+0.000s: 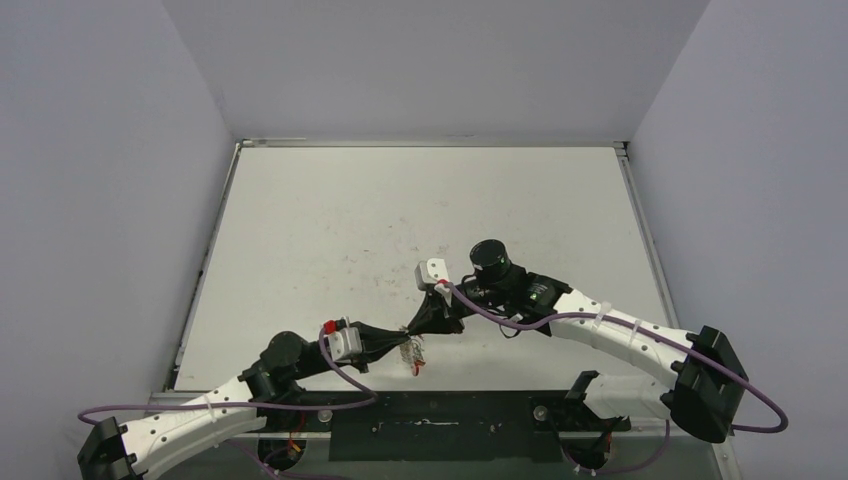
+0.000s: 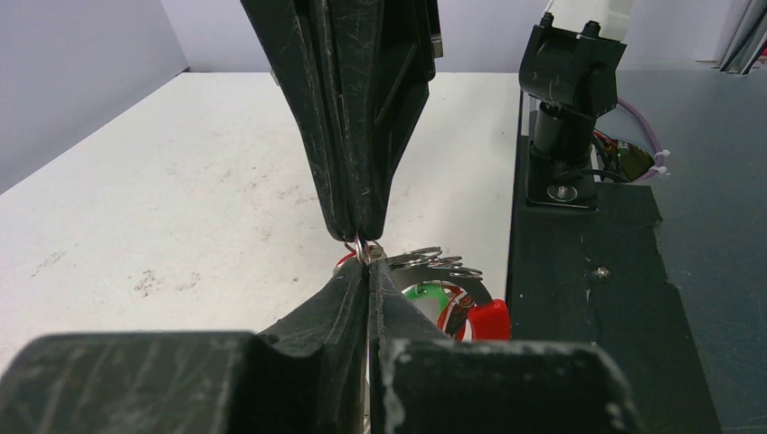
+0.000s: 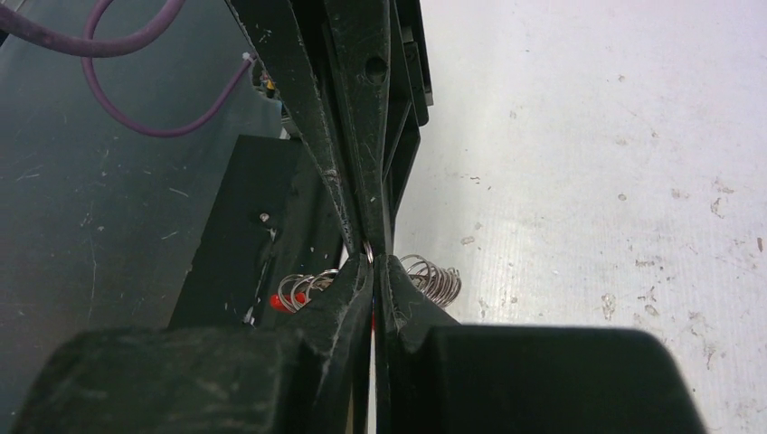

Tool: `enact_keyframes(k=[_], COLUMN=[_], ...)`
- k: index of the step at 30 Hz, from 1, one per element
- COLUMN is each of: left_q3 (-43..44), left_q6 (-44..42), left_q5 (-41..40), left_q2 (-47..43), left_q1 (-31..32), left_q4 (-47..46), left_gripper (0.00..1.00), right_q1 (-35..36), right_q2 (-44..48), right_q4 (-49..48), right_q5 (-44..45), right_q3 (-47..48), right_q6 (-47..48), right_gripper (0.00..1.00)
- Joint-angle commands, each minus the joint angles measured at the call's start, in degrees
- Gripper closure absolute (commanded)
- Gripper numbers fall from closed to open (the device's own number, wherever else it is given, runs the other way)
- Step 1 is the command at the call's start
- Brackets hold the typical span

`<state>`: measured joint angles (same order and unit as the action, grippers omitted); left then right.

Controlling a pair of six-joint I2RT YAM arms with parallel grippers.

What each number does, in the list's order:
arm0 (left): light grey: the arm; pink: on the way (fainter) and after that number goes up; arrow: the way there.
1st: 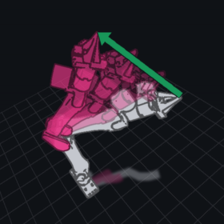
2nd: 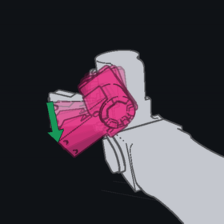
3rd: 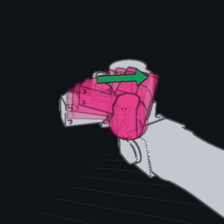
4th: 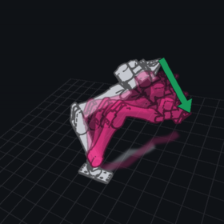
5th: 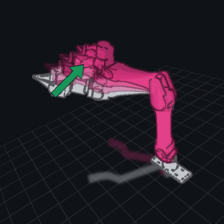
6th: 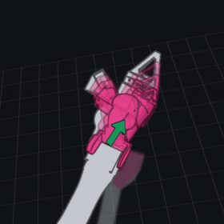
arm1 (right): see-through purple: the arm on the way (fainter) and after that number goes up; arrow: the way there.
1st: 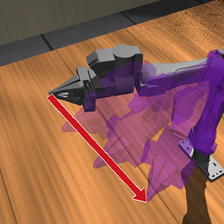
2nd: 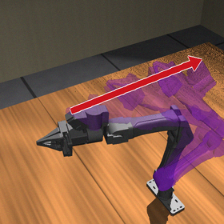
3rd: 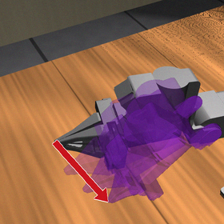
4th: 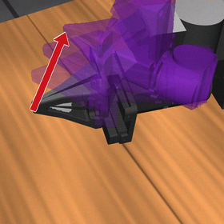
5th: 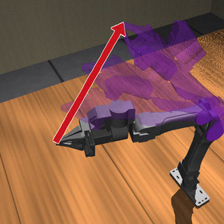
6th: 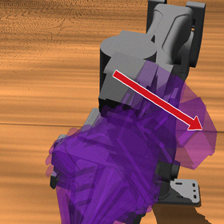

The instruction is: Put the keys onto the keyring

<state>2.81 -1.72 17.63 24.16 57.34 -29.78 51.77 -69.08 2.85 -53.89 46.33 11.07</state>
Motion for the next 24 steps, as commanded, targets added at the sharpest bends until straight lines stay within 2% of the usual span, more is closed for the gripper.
enact_keyframes(k=[1, 8, 9, 11, 13, 18, 24], left_q3=[0.99, 1.25, 1.43, 2.21, 3.6, 8.63, 14.48], left_q6=[0.06, -0.13, -0.17, -1.02, -1.89, -4.46, -5.84], left_q5=[0.39, -0.62, -0.91, -1.86, -2.91, -4.77, -6.06], left_q2=[-0.98, -2.27, -2.66, -3.8, -5.13, -7.52, -5.36], left_q1=[0.31, 0.31, 0.38, 0.32, 0.33, 0.36, 0.31], left_q4=[-4.81, -3.39, -2.49, 0.75, 5.06, 17.14, 29.39], left_gripper=[1.0, 1.0, 0.95, 0.77, 0.7, 0.63, 0.53], right_q1=[-0.06, -0.01, -0.04, 0.0, 0.08, 2.02, 6.5], right_q2=[0.32, 0.05, -0.12, -0.53, -1.21, -3.7, -7.86], right_q4=[-2.19, 5.9, 7.44, 11.13, 15.17, 26.59, 34.1], right_q5=[-2.84, -1.25, -0.7, 0.64, 2.25, 8.74, 22.3], right_q3=[0.93, 4.18, 4.88, 6.55, 8.44, 14.93, 21.64], right_q6=[1.01, 2.27, 2.64, 3.33, 3.89, 5.14, 3.12], right_gripper=[1.0, 1.0, 1.0, 1.0, 1.0, 1.0, 1.0])
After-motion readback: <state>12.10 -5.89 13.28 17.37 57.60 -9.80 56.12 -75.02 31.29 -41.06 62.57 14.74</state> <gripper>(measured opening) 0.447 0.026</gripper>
